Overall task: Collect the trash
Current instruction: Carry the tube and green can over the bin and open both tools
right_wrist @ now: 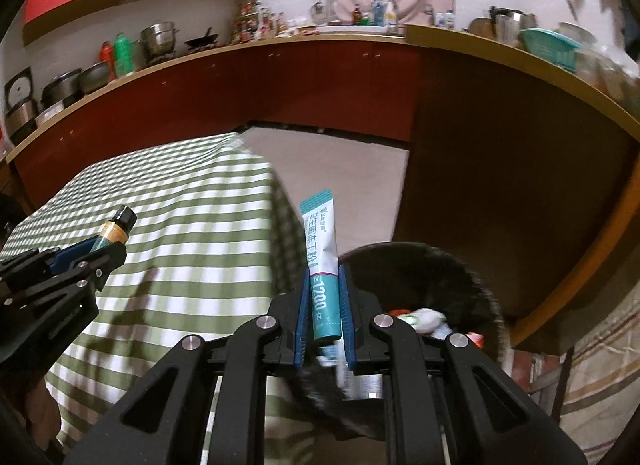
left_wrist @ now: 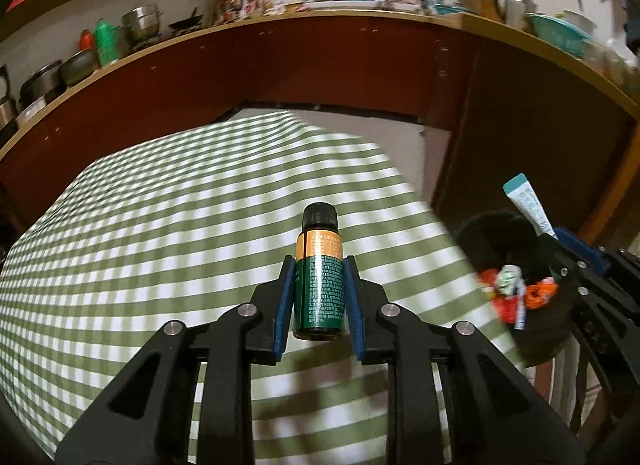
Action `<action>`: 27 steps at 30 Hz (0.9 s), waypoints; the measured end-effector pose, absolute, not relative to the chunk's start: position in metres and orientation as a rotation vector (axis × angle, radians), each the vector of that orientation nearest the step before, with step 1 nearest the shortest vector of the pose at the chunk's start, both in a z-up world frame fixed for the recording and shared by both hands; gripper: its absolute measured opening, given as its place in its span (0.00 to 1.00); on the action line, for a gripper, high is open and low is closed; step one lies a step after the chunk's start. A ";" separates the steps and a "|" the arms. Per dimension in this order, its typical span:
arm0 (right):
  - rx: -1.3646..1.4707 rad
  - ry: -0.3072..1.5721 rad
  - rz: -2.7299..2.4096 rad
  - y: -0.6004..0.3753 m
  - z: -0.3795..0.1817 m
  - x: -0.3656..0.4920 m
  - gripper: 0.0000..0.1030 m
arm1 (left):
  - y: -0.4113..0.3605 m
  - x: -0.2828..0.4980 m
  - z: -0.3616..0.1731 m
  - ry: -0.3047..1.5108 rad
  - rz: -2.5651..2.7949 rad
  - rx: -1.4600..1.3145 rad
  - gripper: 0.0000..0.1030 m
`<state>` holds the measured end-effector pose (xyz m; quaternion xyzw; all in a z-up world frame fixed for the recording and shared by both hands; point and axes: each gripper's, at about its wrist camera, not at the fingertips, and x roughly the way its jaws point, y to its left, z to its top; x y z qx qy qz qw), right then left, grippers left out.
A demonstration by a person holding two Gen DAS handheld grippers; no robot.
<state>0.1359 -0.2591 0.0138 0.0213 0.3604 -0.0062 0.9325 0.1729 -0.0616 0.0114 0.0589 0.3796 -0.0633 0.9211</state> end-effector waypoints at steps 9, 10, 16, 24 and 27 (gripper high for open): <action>0.086 0.722 -0.126 -0.313 0.012 0.122 0.15 | -0.135 0.170 0.008 0.753 -0.235 0.161 0.23; 0.089 0.722 -0.133 -0.317 0.011 0.121 0.15 | -0.141 0.169 0.007 0.752 -0.241 0.167 0.23; 0.112 0.727 -0.154 -0.333 0.002 0.118 0.15 | -0.175 0.170 -0.003 0.749 -0.277 0.208 0.23; 0.137 0.742 -0.168 -0.347 -0.009 0.126 0.26 | -0.199 0.182 -0.017 0.764 -0.281 0.238 0.38; 0.144 0.743 -0.176 -0.350 -0.010 0.127 0.27 | -0.201 0.184 -0.019 0.764 -0.274 0.230 0.46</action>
